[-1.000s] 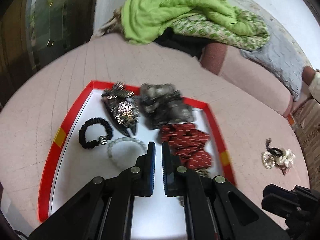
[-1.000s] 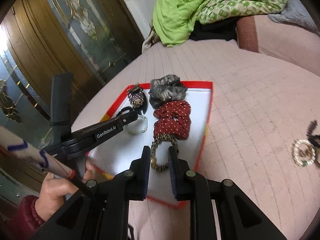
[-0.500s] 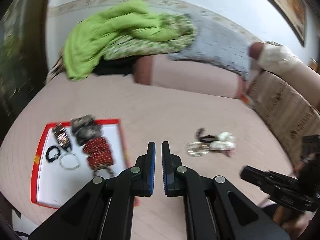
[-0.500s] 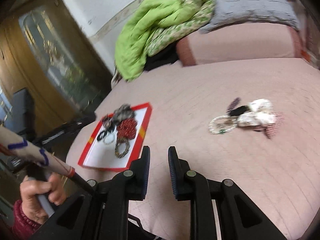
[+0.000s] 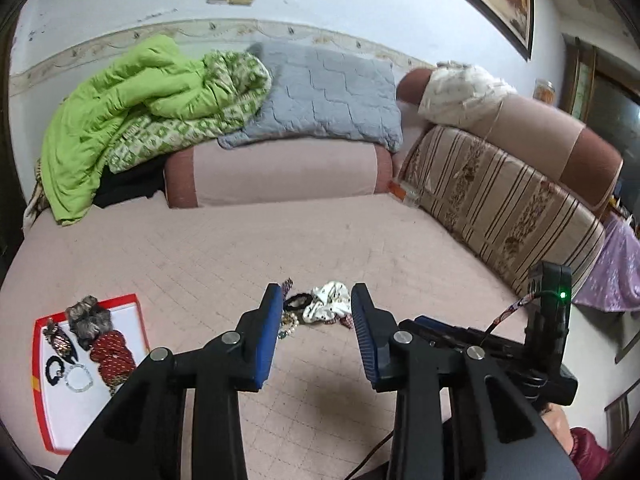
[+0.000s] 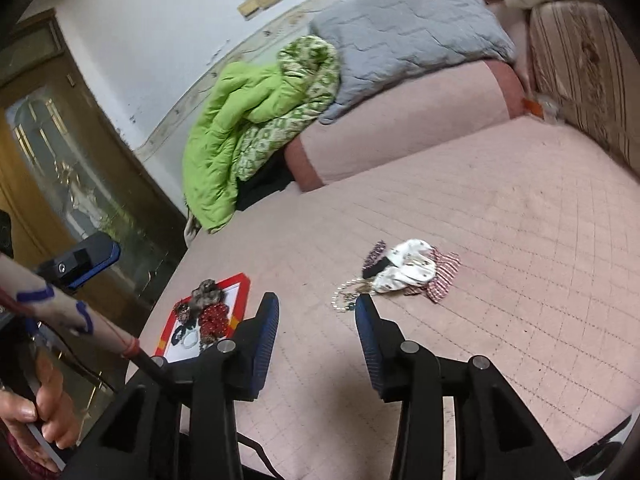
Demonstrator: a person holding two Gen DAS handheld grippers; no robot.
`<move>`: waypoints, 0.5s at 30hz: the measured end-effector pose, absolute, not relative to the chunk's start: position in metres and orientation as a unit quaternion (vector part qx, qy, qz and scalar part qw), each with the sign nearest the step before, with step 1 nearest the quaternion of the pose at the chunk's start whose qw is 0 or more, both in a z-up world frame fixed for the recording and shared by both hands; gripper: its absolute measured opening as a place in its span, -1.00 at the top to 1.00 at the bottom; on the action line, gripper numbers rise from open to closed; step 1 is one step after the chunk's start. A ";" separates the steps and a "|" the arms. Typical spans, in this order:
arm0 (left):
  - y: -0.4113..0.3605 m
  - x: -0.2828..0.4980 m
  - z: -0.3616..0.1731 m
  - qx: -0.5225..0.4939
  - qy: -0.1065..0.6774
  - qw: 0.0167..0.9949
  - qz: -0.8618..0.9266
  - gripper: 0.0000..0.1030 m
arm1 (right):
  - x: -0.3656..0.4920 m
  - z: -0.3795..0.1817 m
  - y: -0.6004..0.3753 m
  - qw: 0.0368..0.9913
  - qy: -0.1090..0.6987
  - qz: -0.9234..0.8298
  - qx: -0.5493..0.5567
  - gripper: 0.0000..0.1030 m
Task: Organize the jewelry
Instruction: 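Move both grippers back to the remaining pile on the bed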
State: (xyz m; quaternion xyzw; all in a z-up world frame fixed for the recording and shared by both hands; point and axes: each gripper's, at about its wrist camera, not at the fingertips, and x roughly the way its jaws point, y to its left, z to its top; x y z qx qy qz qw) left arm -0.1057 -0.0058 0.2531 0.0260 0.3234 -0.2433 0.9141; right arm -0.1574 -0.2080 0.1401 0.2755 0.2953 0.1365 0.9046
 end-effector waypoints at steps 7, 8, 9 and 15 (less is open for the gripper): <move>-0.032 -0.085 0.212 0.012 0.340 0.902 -0.266 0.34 | -0.158 0.094 -0.231 0.901 0.327 0.110 0.262 0.16; -0.037 -0.081 0.206 0.020 0.347 0.898 -0.271 0.34 | -0.165 0.092 -0.241 0.906 0.319 0.105 0.259 0.16; -0.039 -0.078 0.200 0.028 0.352 0.895 -0.273 0.34 | -0.171 0.091 -0.246 0.909 0.314 0.101 0.253 0.16; -0.055 -0.036 0.143 0.060 0.414 0.865 -0.278 0.34 | -0.208 0.067 -0.287 0.913 0.329 0.025 0.241 0.16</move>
